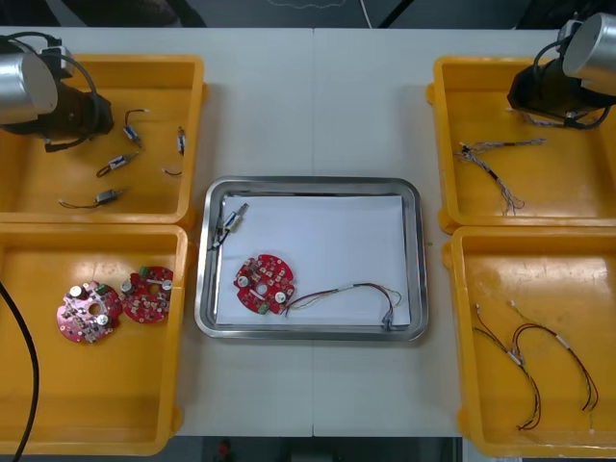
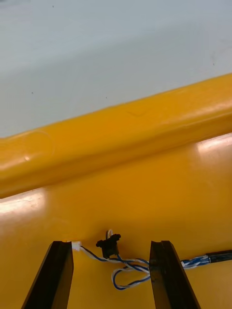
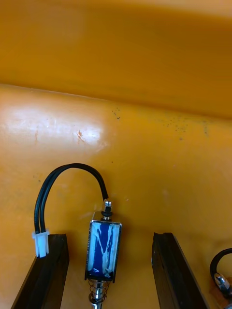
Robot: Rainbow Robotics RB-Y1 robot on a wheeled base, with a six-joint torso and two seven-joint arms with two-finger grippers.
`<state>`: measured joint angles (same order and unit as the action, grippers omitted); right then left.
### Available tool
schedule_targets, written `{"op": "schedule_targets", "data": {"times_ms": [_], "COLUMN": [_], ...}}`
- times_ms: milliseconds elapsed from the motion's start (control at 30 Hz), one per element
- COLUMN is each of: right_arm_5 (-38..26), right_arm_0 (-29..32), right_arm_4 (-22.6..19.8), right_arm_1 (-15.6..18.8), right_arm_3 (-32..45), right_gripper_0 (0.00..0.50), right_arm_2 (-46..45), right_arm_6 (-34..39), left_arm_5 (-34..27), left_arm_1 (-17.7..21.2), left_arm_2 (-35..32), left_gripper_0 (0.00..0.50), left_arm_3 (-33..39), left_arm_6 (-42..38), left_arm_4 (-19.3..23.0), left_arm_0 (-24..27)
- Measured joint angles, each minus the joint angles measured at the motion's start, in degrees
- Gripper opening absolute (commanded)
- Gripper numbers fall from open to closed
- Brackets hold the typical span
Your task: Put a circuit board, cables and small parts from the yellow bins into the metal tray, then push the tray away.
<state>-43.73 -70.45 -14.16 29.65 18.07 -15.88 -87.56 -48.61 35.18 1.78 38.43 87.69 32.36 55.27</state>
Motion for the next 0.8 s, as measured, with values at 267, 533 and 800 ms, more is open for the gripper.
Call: {"op": "schedule_targets", "data": {"times_ms": [267, 533, 800], "right_arm_5": [2.19, 3.00, 4.18], "right_arm_0": [0.37, 1.24, 2.44], "right_arm_4": [-0.43, -0.71, -0.96], "right_arm_1": [-0.48, -0.73, -0.93], "right_arm_3": [-0.01, -0.01, -0.01], "right_gripper_0": [0.457, 0.455, 0.391], "right_arm_2": [0.00, 0.00, 0.00], "right_arm_6": [-0.04, -0.08, -0.20], "left_arm_5": [1.15, -4.75, -14.32], "left_arm_1": [0.00, 0.56, 1.36], "left_arm_2": [1.65, 1.67, -1.41], "left_gripper_0": [0.000, 0.000, 0.000], "left_arm_3": [-0.08, 1.40, 6.38], "left_arm_6": [4.67, 5.23, 5.23], "left_arm_4": [0.98, 1.49, 1.43], "left_arm_0": [0.00, 0.08, -0.56]}}
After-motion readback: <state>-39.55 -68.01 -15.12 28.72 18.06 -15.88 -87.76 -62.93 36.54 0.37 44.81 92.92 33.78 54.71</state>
